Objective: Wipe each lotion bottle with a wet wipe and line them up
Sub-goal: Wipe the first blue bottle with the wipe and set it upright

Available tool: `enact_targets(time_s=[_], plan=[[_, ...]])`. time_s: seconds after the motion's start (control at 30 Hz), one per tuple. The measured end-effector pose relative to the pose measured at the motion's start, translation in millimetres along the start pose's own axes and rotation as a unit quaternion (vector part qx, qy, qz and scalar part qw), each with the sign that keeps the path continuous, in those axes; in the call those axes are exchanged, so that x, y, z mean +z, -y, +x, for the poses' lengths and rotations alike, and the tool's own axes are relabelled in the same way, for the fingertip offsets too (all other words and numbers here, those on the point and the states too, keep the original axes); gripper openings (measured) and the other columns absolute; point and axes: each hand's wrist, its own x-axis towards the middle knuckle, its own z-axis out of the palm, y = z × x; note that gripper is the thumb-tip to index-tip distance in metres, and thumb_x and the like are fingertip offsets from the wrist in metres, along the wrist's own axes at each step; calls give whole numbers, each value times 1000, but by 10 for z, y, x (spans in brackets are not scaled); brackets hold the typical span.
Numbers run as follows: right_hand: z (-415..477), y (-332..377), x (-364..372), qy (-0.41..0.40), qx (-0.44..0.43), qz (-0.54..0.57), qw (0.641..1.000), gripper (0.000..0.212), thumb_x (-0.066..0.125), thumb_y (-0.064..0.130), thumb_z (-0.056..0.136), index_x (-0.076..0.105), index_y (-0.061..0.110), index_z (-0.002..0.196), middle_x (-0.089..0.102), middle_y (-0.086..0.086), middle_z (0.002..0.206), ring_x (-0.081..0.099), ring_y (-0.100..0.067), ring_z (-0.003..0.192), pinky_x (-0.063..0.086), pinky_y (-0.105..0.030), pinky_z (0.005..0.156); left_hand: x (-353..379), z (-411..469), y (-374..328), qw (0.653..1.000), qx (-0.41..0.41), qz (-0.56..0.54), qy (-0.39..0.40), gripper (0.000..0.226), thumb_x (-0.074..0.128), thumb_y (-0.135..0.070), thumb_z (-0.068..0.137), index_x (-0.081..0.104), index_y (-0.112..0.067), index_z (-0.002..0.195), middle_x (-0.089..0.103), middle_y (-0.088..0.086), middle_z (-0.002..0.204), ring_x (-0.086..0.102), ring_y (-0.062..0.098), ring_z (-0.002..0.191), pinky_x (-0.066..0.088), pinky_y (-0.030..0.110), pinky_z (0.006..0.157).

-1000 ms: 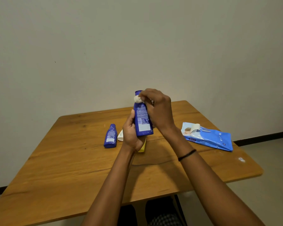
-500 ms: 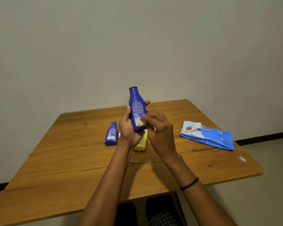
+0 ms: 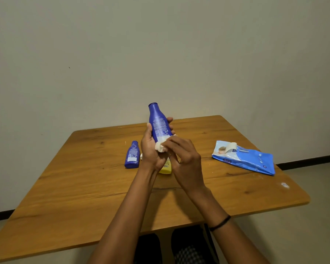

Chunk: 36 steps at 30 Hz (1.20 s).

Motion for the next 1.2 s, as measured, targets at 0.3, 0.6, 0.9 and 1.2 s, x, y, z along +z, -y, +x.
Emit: enact_targets(time_s=[0.3, 0.6, 0.9, 1.2], plan=[[15, -89, -27, -60, 40, 37, 997, 29, 67, 13, 88, 65, 11, 116, 67, -5, 118, 56, -8, 115, 47, -13, 91, 68, 18, -7, 999, 6, -32, -1, 62, 30, -46, 106, 43, 2, 143, 58, 10, 96, 55, 16, 82, 55, 25, 68], [22, -6, -7, -16, -3, 22, 1000, 27, 61, 24, 93, 66, 9, 113, 65, -5, 116, 53, -11, 116, 44, -13, 96, 34, 12, 11, 999, -10, -40, 12, 63, 31, -51, 105, 48, 1, 138, 57, 9, 91, 56, 13, 79, 54, 24, 69], [-110, 181, 56, -83, 96, 64, 990, 32, 61, 25, 89, 67, 5, 113, 66, -6, 114, 58, -12, 111, 56, -26, 86, -68, -12, 37, 999, 19, -29, 12, 67, 31, -52, 105, 41, -4, 150, 66, 12, 111, 67, 16, 91, 58, 26, 80], [-106, 177, 95, -99, 107, 75, 986, 27, 68, 15, 87, 68, 9, 114, 67, -3, 113, 60, -9, 109, 51, -18, 90, -172, 10, 55, 995, 49, 71, -53, 50, 59, -41, 88, 52, -10, 127, 67, 12, 94, 68, 20, 81, 59, 31, 68]])
